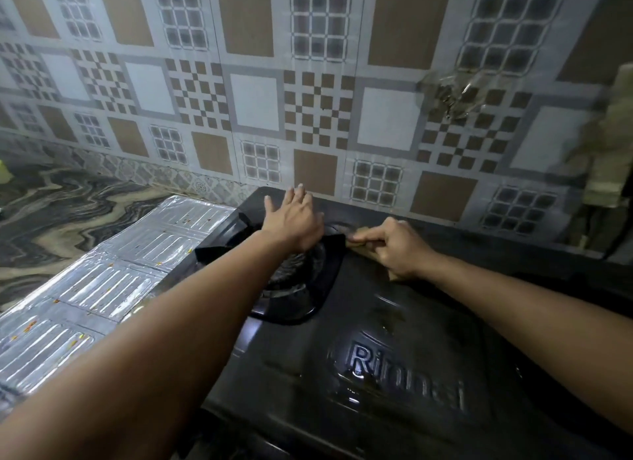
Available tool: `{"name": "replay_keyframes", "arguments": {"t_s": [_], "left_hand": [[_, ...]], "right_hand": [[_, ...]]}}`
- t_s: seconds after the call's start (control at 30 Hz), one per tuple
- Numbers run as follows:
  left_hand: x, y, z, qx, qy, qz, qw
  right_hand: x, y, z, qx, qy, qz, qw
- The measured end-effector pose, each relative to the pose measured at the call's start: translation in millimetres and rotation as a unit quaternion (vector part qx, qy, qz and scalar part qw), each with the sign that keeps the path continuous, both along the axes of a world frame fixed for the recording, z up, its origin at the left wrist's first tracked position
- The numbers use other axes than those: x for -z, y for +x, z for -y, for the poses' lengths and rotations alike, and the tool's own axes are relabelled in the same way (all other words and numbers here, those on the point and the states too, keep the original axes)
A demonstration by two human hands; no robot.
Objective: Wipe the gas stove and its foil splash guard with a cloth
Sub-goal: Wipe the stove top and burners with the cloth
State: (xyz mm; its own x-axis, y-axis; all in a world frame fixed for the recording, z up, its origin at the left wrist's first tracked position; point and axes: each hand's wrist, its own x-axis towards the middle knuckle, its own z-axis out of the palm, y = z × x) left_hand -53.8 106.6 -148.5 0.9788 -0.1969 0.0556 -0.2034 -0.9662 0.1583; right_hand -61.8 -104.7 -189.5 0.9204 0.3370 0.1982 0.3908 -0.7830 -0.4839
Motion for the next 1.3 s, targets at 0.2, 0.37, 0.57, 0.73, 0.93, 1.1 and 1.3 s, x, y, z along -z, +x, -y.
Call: {"name": "replay_keyframes", "arguments": {"t_s": [0.2, 0.37, 0.57, 0.73, 0.93, 1.1, 1.3], "left_hand": [[13, 2, 30, 0.009, 0.000, -0.034, 0.999], [22, 7, 38, 0.003, 0.013, -0.046, 0.999], [20, 9, 36, -0.009, 0.045, -0.053, 0.998], [12, 11, 54, 0.051, 0.158, -0.042, 0.985], [9, 22, 90, 0.113, 0.130, -0.015, 0.985], [10, 28, 110, 0.134, 0.104, -0.034, 0.985], [14, 33, 134, 0.178, 0.099, -0.078, 0.976]], "right_hand": [[2, 2, 1, 0.031, -0.017, 0.038, 0.999], [-9, 36, 18, 0.155, -0.028, 0.007, 0.987], [-8, 36, 83, 0.353, -0.041, 0.013, 0.935], [-10, 26, 82, 0.428, -0.064, 0.016, 0.901], [-26, 30, 36, 0.238, -0.055, -0.026, 0.969], [-44, 22, 88, 0.290, -0.094, -0.080, 0.949], [-59, 7, 116, 0.363, -0.205, -0.168, 0.893]]}}
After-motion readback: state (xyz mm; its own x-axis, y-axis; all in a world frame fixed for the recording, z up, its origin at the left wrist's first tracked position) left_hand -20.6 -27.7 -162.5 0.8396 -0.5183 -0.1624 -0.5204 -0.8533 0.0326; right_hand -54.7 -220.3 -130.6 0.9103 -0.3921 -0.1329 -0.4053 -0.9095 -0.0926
